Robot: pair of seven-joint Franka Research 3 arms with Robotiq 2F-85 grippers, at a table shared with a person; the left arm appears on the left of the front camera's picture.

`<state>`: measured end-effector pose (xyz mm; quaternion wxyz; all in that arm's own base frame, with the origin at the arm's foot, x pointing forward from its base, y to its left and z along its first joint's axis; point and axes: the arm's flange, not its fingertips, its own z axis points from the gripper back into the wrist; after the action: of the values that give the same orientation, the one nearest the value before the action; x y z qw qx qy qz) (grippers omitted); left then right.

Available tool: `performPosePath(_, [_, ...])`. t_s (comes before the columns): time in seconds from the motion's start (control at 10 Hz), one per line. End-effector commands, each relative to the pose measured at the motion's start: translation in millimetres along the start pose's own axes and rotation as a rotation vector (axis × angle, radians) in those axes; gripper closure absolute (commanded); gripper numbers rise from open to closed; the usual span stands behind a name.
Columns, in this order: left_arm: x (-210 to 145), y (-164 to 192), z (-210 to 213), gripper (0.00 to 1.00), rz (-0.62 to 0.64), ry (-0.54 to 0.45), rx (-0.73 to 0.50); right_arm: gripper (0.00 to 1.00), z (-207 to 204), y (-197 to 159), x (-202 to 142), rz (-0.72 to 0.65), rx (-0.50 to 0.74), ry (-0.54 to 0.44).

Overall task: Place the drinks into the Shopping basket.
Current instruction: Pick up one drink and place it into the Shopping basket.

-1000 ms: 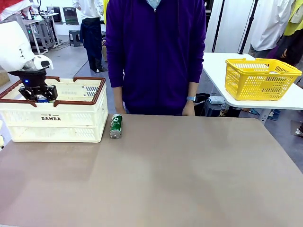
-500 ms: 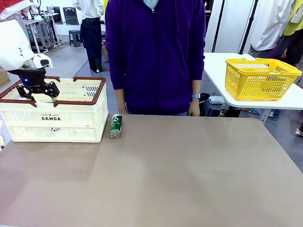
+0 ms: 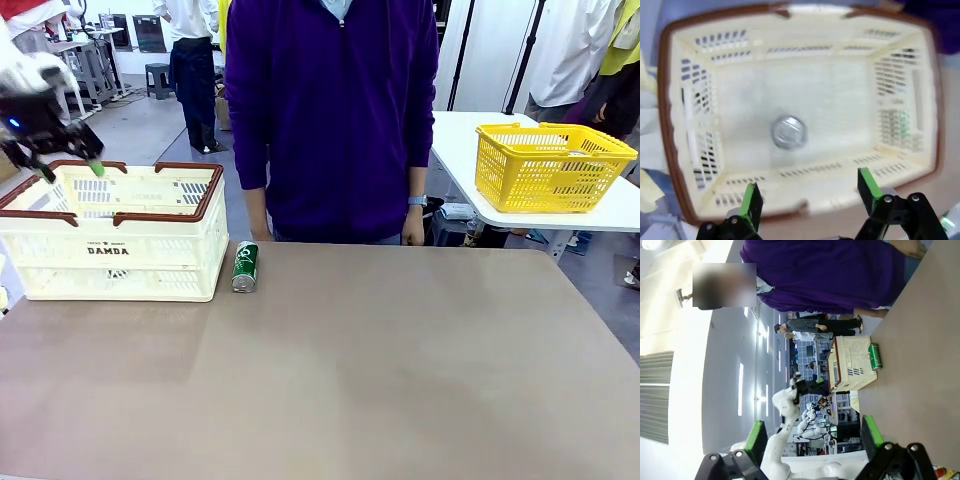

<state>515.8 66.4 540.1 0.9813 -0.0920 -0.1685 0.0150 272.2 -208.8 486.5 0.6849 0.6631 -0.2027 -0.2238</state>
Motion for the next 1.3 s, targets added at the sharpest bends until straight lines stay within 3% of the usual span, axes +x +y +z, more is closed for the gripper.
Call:
performPosePath(0.0, [-69, 19, 75, 0.00, -0.095, -0.033, -0.273, 0.00, 1, 6, -1, -0.014, 0.006, 0.004])
performPosePath(0.1, [-96, 43, 100, 0.00, -0.056, -0.051, -0.459, 0.00, 1, 6, -1, -0.014, 0.006, 0.004])
performPosePath(0.2, [-115, 70, 110, 0.00, -0.046, 0.024, -0.650, 0.00, 1, 6, -1, -0.014, 0.006, 0.004])
performPosePath(0.5, [-158, 139, 90, 0.00, 0.009, 0.092, -0.979, 0.00, 1, 6, -1, -0.014, 0.006, 0.004])
performPosePath(0.6, [-166, 149, 79, 0.00, -0.023, 0.114, -1.027, 0.00, 1, 6, -1, -0.014, 0.006, 0.004])
performPosePath(0.7, [-173, 158, 58, 0.00, -0.096, 0.095, -0.983, 0.00, 1, 6, -1, -0.014, 0.006, 0.004])
performPosePath(0.8, [-188, 140, 90, 0.00, -0.009, 0.053, -1.007, 0.00, 1, 6, -1, -0.014, 0.006, 0.004])
performPosePath(1.2, [-188, 140, 90, 0.00, -0.009, 0.053, -1.007, 0.00, 1, 6, -1, -0.014, 0.006, 0.004])
